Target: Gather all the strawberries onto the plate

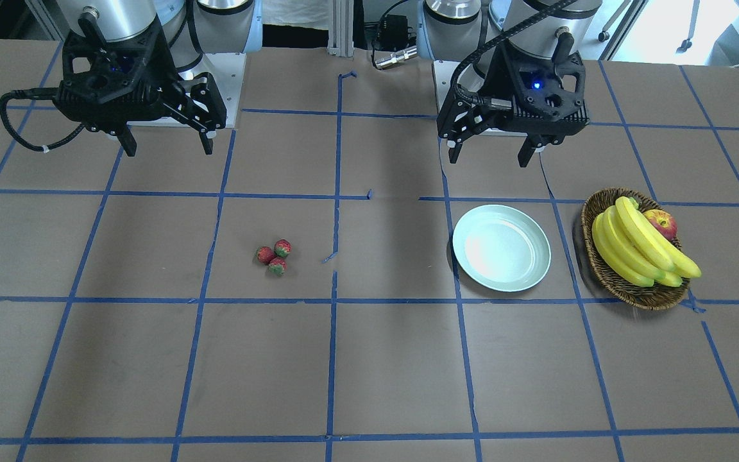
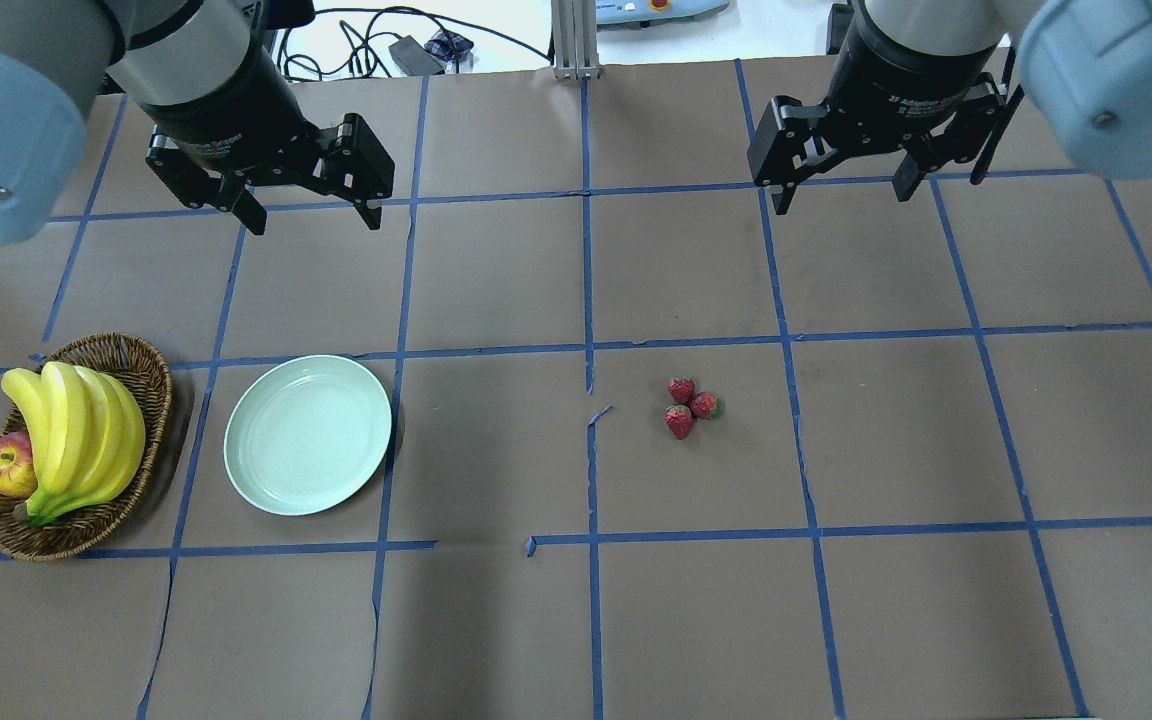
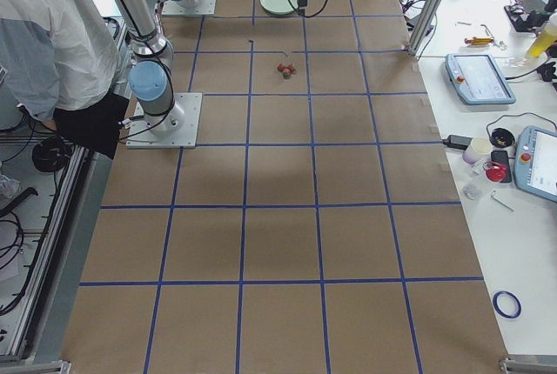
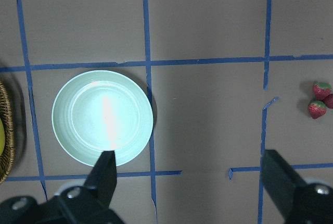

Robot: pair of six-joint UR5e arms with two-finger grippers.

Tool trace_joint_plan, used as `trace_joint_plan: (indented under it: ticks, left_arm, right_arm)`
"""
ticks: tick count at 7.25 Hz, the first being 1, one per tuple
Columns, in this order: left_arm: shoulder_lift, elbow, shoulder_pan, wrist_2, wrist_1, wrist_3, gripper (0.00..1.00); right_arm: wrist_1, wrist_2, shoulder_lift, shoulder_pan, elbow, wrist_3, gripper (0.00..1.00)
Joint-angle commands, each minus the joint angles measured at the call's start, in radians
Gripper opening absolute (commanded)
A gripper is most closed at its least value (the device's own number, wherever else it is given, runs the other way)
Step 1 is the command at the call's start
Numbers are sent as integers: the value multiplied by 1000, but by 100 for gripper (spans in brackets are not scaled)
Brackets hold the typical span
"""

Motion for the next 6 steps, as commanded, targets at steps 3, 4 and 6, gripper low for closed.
trace_joint_plan:
  ticks: [3, 4, 6]
  left_arm:
    - [-8, -3, 0, 3, -2, 1, 100]
    - [-10, -9, 0, 3, -2, 1, 100]
    - [-8, -25, 0, 3, 3, 3, 100]
  right_arm:
    - [-25, 5, 99, 3, 63, 1, 100]
    - [-108, 0, 116, 3, 136, 2, 100]
    - [-431, 10, 136, 8, 381, 32, 100]
